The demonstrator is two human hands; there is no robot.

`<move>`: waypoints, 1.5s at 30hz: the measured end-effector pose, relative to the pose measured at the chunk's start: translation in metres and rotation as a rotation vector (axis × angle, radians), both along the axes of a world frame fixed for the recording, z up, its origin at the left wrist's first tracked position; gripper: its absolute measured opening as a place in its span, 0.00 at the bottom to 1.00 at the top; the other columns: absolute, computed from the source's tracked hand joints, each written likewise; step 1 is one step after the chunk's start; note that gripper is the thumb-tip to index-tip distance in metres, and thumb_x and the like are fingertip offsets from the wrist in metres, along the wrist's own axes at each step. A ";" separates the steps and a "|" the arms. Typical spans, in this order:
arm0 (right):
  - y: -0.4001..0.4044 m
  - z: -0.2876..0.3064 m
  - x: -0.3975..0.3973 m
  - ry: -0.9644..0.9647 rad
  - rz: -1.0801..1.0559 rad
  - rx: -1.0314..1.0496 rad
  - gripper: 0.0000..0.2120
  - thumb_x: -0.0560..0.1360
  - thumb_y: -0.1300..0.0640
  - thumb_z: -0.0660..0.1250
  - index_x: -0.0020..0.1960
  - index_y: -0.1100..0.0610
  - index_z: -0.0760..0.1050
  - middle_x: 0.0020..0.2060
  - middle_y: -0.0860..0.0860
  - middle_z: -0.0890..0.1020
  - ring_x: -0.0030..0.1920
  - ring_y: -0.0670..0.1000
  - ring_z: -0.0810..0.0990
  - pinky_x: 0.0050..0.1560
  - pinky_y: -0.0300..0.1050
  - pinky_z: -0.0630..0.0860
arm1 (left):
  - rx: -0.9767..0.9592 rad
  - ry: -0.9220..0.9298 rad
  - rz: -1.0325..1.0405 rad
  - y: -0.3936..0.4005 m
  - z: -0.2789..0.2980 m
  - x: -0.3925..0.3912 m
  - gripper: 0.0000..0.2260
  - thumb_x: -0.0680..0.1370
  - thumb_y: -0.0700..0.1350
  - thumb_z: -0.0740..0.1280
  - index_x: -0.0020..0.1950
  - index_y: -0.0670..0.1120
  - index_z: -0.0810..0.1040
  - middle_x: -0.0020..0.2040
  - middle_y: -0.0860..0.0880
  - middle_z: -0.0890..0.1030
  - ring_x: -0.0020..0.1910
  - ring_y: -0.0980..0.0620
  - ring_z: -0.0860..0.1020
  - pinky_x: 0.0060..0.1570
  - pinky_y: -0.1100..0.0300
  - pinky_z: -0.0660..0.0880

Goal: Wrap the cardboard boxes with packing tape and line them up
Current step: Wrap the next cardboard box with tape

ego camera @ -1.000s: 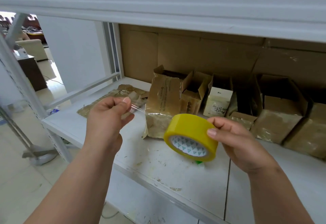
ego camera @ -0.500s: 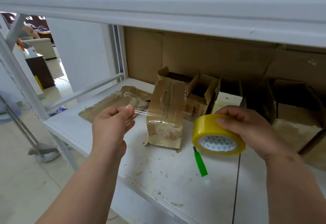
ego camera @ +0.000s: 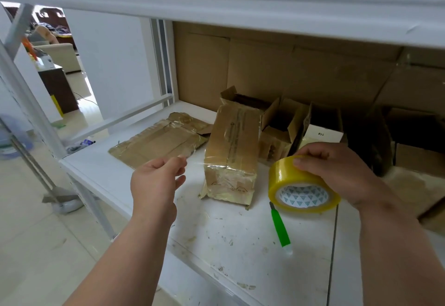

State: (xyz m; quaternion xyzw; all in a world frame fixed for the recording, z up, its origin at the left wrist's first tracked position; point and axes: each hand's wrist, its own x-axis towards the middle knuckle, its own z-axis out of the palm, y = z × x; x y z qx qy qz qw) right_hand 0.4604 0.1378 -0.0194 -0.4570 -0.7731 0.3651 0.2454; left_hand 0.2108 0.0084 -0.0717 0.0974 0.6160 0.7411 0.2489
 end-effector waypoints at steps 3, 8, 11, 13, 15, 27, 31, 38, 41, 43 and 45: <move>0.001 -0.004 -0.004 -0.042 -0.003 -0.014 0.02 0.74 0.49 0.70 0.45 0.45 0.82 0.47 0.48 0.82 0.49 0.51 0.80 0.48 0.48 0.76 | -0.043 -0.014 -0.022 0.001 -0.006 0.000 0.03 0.73 0.38 0.74 0.42 0.38 0.83 0.43 0.42 0.84 0.41 0.50 0.81 0.49 0.53 0.82; -0.001 -0.013 -0.013 -0.109 0.024 -0.028 0.01 0.74 0.50 0.71 0.43 0.45 0.80 0.44 0.48 0.81 0.47 0.49 0.80 0.45 0.45 0.75 | -0.139 0.004 -0.126 0.002 -0.017 0.002 0.06 0.73 0.44 0.75 0.42 0.41 0.83 0.46 0.45 0.85 0.45 0.48 0.82 0.49 0.51 0.81; -0.004 -0.018 -0.021 -0.158 0.027 -0.017 0.04 0.69 0.42 0.70 0.41 0.41 0.79 0.43 0.45 0.81 0.47 0.48 0.79 0.45 0.45 0.74 | -0.225 0.037 -0.248 0.003 -0.018 0.005 0.09 0.74 0.48 0.75 0.42 0.42 0.84 0.46 0.46 0.85 0.47 0.48 0.82 0.51 0.48 0.81; -0.004 -0.019 -0.025 -0.186 0.014 0.001 0.03 0.70 0.43 0.70 0.41 0.40 0.79 0.43 0.45 0.80 0.47 0.48 0.78 0.46 0.45 0.74 | -0.278 0.061 -0.290 0.004 -0.016 0.006 0.10 0.75 0.49 0.74 0.44 0.42 0.83 0.47 0.46 0.84 0.48 0.49 0.81 0.52 0.46 0.81; -0.004 -0.020 -0.026 -0.223 0.007 0.026 0.02 0.73 0.47 0.70 0.41 0.42 0.79 0.43 0.45 0.80 0.47 0.48 0.78 0.46 0.45 0.75 | -0.329 0.113 -0.288 0.005 -0.013 0.006 0.11 0.75 0.51 0.74 0.46 0.43 0.83 0.49 0.45 0.83 0.49 0.49 0.81 0.53 0.45 0.81; -0.014 -0.023 -0.033 -0.316 0.023 0.207 0.05 0.75 0.42 0.65 0.46 0.39 0.70 0.47 0.39 0.76 0.54 0.53 0.75 0.58 0.53 0.73 | -0.157 0.468 -0.323 0.012 -0.014 0.019 0.12 0.79 0.38 0.67 0.43 0.55 0.82 0.39 0.58 0.83 0.38 0.61 0.79 0.44 0.59 0.74; -0.017 -0.021 -0.034 -0.363 0.095 0.281 0.04 0.78 0.49 0.63 0.47 0.39 0.69 0.51 0.40 0.70 0.53 0.50 0.74 0.61 0.54 0.72 | -0.153 0.473 -0.387 0.006 -0.016 0.021 0.11 0.80 0.46 0.65 0.45 0.58 0.84 0.44 0.58 0.85 0.47 0.52 0.82 0.56 0.49 0.79; -0.029 -0.023 -0.036 -0.319 0.071 0.256 0.11 0.75 0.38 0.61 0.46 0.44 0.74 0.47 0.41 0.71 0.52 0.49 0.73 0.57 0.49 0.71 | -0.213 0.543 -0.438 -0.001 -0.011 0.015 0.12 0.76 0.58 0.69 0.56 0.57 0.83 0.48 0.63 0.84 0.45 0.65 0.82 0.46 0.63 0.72; -0.031 -0.023 -0.037 -0.380 0.049 0.302 0.17 0.70 0.31 0.62 0.45 0.44 0.72 0.47 0.40 0.71 0.50 0.48 0.70 0.54 0.48 0.69 | -0.232 0.597 -0.427 0.002 -0.010 0.014 0.10 0.75 0.56 0.71 0.54 0.57 0.83 0.47 0.64 0.83 0.44 0.68 0.80 0.42 0.67 0.71; -0.033 -0.022 -0.039 -0.410 0.026 0.341 0.17 0.71 0.31 0.62 0.44 0.44 0.71 0.47 0.41 0.72 0.49 0.47 0.69 0.55 0.47 0.67 | -0.230 0.647 -0.405 0.004 -0.012 0.015 0.07 0.75 0.55 0.72 0.52 0.58 0.83 0.41 0.69 0.82 0.42 0.70 0.79 0.40 0.70 0.71; -0.035 -0.022 -0.042 -0.419 0.012 0.388 0.16 0.72 0.31 0.63 0.44 0.44 0.71 0.47 0.41 0.72 0.49 0.47 0.70 0.56 0.46 0.64 | -0.215 0.699 -0.359 0.006 -0.014 0.017 0.05 0.75 0.53 0.73 0.49 0.58 0.82 0.38 0.74 0.79 0.41 0.70 0.79 0.37 0.75 0.70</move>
